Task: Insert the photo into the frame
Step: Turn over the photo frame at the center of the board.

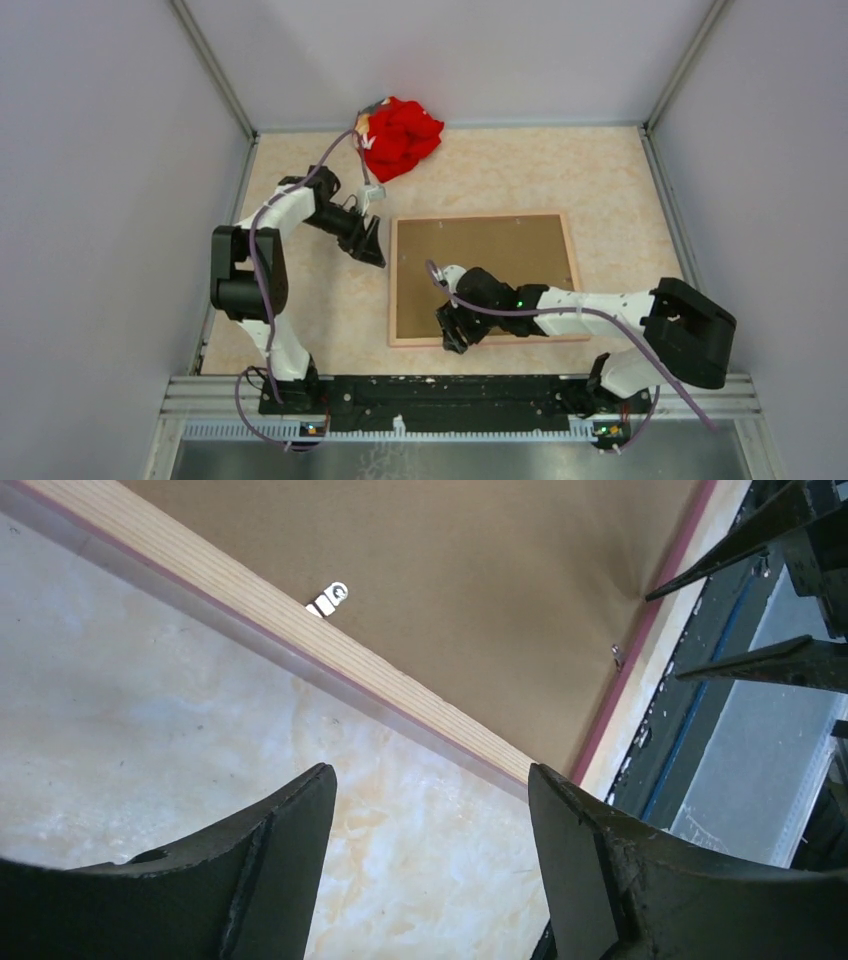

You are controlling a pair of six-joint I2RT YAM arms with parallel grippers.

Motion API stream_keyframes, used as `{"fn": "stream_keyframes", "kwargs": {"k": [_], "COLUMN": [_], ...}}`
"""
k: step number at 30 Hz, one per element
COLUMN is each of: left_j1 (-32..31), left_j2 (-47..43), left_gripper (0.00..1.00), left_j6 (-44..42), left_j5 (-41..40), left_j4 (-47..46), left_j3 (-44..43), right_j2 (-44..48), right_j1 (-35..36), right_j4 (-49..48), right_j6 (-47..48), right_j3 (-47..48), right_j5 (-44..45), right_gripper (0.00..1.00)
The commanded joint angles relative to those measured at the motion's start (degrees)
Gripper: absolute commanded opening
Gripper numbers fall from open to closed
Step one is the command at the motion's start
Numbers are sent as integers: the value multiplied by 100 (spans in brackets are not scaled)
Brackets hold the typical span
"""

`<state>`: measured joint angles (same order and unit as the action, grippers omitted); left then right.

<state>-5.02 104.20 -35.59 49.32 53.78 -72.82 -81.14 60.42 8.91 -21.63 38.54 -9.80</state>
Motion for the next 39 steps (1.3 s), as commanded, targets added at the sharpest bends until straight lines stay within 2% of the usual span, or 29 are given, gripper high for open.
{"fn": "stream_keyframes", "kwargs": {"k": [1, 11, 14, 15, 16, 19, 20, 21, 25, 31, 35, 39], "left_j1": [27, 70, 88, 95, 97, 103, 106, 106, 124, 124, 124, 116], "left_j2": [-527, -1131, -1240, -1282, -1333, -1627, -1782, -1984, -3034, -4849, -5897, -6996], "left_gripper": [77, 77, 77, 78, 78, 82, 95, 98, 99, 99, 99, 99], "left_j6": [-458, -411, -414, -432, -487, -1079, -1317, -1566, -2714, -3464, -4756, -5498], "left_j5": [176, -106, -98, -98, -77, 59, 37, -39, -405, -1017, -610, -6], "left_j4": [582, 687, 766, 796, 856, 1136, 1158, 1152, 931, -91, -366, -1545], "left_j3": [-128, 22, -61, -84, -105, -80, 1, 116, 938, 2255, 2984, 3741], "right_j2": [219, -559, -918, -1042, -1166, -1476, -1540, -1579, -1614, -1383, -1198, -1315], "right_j1": [348, 1336, 1509, 1534, 1554, 1555, 1558, 1546, 1415, 727, 278, 218], "right_j4": [42, 722, 896, 952, 1005, 1097, 1107, 1142, 1361, 1431, 1463, 1886], "right_j6": [299, 783, 996, 1079, 1131, 1296, 1359, 1423, 1655, 1481, 1284, 1284], "right_j3": [-87, 460, 761, 873, 989, 1372, 1516, 1676, 2565, 3417, 3869, 4518], "right_j5": [1100, 2472, 2575, 2579, 2618, 2698, 2742, 2799, 2727, 1886, 1073, 709], "right_gripper": [58, 36, 20, 13, 1, 0, 0, 0, 0, 0, 0, 0]}}
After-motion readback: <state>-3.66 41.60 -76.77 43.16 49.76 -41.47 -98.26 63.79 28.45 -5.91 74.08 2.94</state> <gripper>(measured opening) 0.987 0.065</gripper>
